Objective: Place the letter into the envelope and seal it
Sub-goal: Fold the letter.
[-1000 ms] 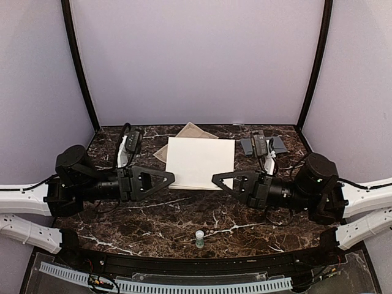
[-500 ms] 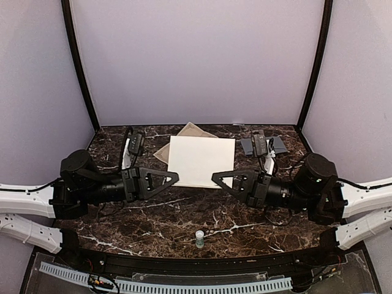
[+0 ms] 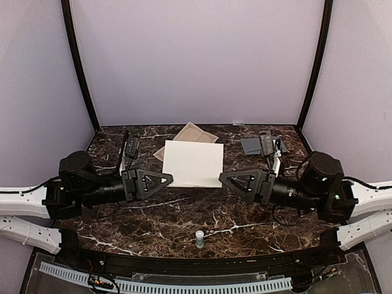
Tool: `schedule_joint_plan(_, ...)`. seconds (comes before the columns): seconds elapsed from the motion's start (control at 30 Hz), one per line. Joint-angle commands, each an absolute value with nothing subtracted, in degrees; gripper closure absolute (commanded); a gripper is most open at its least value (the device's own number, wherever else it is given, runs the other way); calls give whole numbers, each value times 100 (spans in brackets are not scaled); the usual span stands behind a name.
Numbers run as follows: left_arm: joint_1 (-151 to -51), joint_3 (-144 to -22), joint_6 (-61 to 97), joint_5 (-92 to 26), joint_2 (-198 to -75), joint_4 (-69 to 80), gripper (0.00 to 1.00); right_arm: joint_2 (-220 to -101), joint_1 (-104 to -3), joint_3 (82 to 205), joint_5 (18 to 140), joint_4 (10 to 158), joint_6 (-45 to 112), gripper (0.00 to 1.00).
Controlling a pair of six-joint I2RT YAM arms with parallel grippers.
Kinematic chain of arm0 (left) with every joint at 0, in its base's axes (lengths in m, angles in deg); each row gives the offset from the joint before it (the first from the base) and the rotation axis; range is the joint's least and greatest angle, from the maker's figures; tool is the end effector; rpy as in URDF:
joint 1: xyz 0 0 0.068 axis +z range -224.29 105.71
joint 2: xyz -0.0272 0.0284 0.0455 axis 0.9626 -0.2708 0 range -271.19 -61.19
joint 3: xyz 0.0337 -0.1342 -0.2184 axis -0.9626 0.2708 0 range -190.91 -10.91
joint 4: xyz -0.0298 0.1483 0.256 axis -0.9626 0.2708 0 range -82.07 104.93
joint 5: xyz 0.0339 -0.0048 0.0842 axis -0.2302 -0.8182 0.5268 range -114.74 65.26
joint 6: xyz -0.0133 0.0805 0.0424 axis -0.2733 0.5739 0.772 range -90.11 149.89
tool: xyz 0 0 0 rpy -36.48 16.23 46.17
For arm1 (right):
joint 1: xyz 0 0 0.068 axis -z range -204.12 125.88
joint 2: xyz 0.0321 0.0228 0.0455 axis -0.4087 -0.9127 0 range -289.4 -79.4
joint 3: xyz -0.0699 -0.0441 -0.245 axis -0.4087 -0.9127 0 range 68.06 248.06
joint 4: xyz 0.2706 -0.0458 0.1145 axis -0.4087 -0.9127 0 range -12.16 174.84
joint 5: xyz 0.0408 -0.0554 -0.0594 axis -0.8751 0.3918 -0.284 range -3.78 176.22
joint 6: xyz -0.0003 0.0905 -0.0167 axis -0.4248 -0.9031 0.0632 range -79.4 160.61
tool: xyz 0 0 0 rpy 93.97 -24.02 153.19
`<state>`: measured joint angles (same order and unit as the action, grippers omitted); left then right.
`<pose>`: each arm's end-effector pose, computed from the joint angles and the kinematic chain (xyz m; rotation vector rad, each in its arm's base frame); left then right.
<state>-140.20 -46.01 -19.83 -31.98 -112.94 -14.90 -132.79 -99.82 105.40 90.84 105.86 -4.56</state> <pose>0.1166 -0.2862 0.3024 0.3620 1.6843 -1.6784 0.0844 0.3042 0.3066 -0.3796 1.6778 1.5960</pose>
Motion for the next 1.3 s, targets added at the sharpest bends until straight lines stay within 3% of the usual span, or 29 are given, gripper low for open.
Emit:
schedule_joint_plan(0.0, -14034, -4563, -1763, -2746, -11014, -489, 100, -13001, -10015, 10849, 9871, 9557, -501, 21)
schedule_joint_plan(0.23, -14030, -4702, -1264, -3010, -11031, 317, 100, -13032, -9903, 11479, 10342, 7833, -503, 7)
schedule_joint_plan(0.5, -14030, -4909, -632, -4195, -11227, 481, 100, -13519, -9668, 12310, 9085, 6891, -475, 2)
schedule_joint_plan(0.77, -14046, -5105, -676, -5913, -11713, 0, 100, -13933, -9650, 12796, 8100, 6819, -182, 1)
schedule_joint_plan(0.97, -14081, -5294, -677, -6435, -11796, -99, 100, -14204, -9649, 12871, 7089, 7003, 69, 7)
schedule_joint_plan(1.27, -14091, -5457, -684, -6805, -11763, 2, 100, -14384, -9651, 12655, 6848, 7444, 1, 12)
